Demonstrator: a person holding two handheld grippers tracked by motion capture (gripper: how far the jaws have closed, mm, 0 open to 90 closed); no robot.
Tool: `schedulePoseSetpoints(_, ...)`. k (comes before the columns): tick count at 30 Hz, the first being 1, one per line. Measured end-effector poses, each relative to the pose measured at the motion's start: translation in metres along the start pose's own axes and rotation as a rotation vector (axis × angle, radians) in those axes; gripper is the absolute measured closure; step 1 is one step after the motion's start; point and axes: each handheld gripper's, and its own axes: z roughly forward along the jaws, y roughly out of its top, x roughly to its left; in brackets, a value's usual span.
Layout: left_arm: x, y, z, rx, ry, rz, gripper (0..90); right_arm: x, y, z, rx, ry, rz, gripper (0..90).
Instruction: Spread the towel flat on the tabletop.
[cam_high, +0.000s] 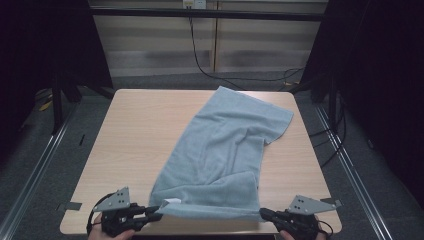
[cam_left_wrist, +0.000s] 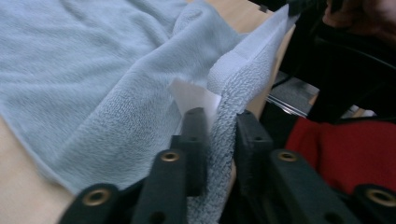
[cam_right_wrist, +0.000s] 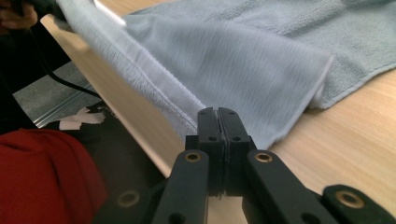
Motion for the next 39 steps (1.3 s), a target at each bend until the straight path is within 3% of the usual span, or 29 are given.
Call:
schedulePoseSetpoints(1, -0.001, -0.001, -0.004, -0.014, -0.033, -0.004, 72.3, 0.001, 0.0, -0.004, -0.012, 0.016, 0.001, 83.2)
schedulePoseSetpoints(4, 0.004, 0.003, -0.015, -0.066, -0.04, -0.008, 62.8, -0.003, 0.008, -0.008, -0.044, 0.02, 0.004, 76.1)
schedulePoseSetpoints(6, 0.012, 0.01, -0.02, -0.09, -0.007, -0.013, 60.8, -0.008, 0.016, -0.006, -0.062, 0.023, 0.013, 74.0)
schedulePoseSetpoints(8, 0.026, 0.019, -0.02, -0.096, 0.022, -0.018, 57.4, -0.011, 0.023, 0.001, -0.058, 0.023, -0.009, 72.7)
schedulePoseSetpoints(9, 0.034, 0.023, -0.016, -0.089, 0.061, -0.013, 56.7, -0.013, 0.025, 0.007, -0.055, 0.022, -0.008, 71.6)
schedulePoseSetpoints(10, 0.043, 0.028, -0.01, -0.064, 0.087, -0.011, 56.2, -0.017, 0.028, 0.015, -0.05, 0.031, -0.001, 70.8)
schedulePoseSetpoints(12, 0.064, 0.033, 0.006, -0.041, 0.12, -0.05, 54.8, -0.026, 0.033, 0.033, -0.023, 0.015, -0.007, 67.0)
schedulePoseSetpoints(13, 0.075, 0.036, 0.017, 0.0, 0.12, -0.061, 53.9, -0.032, 0.036, 0.043, -0.004, 0.013, -0.01, 66.2)
schedulePoseSetpoints(15, 0.092, 0.04, 0.038, 0.064, 0.158, -0.053, 54.1, -0.046, 0.044, 0.061, 0.03, -0.014, -0.017, 64.4)
schedulePoseSetpoints(16, 0.102, 0.042, 0.048, 0.098, 0.134, -0.08, 54.4, -0.051, 0.047, 0.067, 0.04, -0.026, -0.014, 64.4)
schedulePoseSetpoints(17, 0.108, 0.043, 0.058, 0.119, 0.116, -0.081, 54.8, -0.058, 0.05, 0.073, 0.051, -0.025, -0.003, 64.5)
schedulePoseSetpoints(19, 0.112, 0.043, 0.074, 0.153, 0.143, -0.041, 58.0, -0.071, 0.054, 0.086, 0.076, -0.045, -0.013, 64.1)
schedulePoseSetpoints(20, 0.113, 0.041, 0.08, 0.173, 0.128, -0.041, 57.6, -0.076, 0.054, 0.092, 0.09, -0.055, -0.005, 63.0)
schedulePoseSetpoints(22, 0.107, 0.038, 0.083, 0.174, 0.166, 0.019, 58.8, -0.08, 0.052, 0.101, 0.108, -0.069, 0.003, 59.8)
schedulePoseSetpoints(23, 0.104, 0.038, 0.081, 0.191, 0.17, 0.025, 60.5, -0.081, 0.049, 0.103, 0.122, -0.074, 0.0, 58.0)
schedulePoseSetpoints(25, 0.098, 0.034, 0.076, 0.204, 0.177, 0.038, 76.1, -0.078, 0.045, 0.105, 0.144, -0.092, -0.019, 55.2)
schedulePoseSetpoints(28, 0.092, 0.022, 0.062, 0.186, 0.16, 0.004, 83.6, -0.075, 0.039, 0.103, 0.165, -0.094, -0.018, 54.2)
schedulePoseSetpoints(32, 0.075, 0.003, 0.04, 0.181, 0.126, -0.017, 83.8, -0.072, 0.034, 0.104, 0.189, -0.098, -0.03, 51.8)
schedulePoseSetpoints(34, 0.063, -0.003, 0.033, 0.187, 0.127, -0.016, 83.9, -0.07, 0.033, 0.108, 0.206, -0.106, -0.033, 50.2)
schedulePoseSetpoints(37, 0.054, -0.007, 0.029, 0.197, 0.09, -0.022, 83.5, -0.066, 0.034, 0.116, 0.194, -0.103, -0.059, 49.1)
schedulePoseSetpoints(38, 0.055, -0.006, 0.029, 0.196, 0.083, -0.02, 82.3, -0.063, 0.034, 0.118, 0.195, -0.114, -0.074, 50.7)
schedulePoseSetpoints(39, 0.057, -0.003, 0.029, 0.176, 0.086, -0.029, 80.2, -0.059, 0.034, 0.119, 0.197, -0.124, -0.099, 59.6)
